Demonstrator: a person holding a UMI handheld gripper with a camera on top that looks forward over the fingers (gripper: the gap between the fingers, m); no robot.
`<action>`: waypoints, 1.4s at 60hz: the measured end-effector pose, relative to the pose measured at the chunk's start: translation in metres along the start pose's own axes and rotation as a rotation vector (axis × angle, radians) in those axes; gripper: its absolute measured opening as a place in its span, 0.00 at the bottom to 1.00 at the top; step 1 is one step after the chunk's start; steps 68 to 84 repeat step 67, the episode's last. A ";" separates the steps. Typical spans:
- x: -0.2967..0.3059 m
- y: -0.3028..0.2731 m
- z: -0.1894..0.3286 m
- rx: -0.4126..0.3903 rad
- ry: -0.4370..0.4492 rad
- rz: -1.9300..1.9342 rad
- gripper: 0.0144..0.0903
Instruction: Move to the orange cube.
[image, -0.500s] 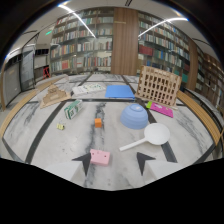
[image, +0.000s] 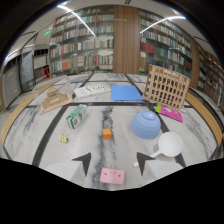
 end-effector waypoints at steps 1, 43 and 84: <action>-0.001 -0.002 0.004 -0.001 0.001 0.001 0.94; -0.020 0.007 0.128 -0.137 0.025 0.019 0.94; -0.021 0.007 0.129 -0.138 0.024 0.012 0.94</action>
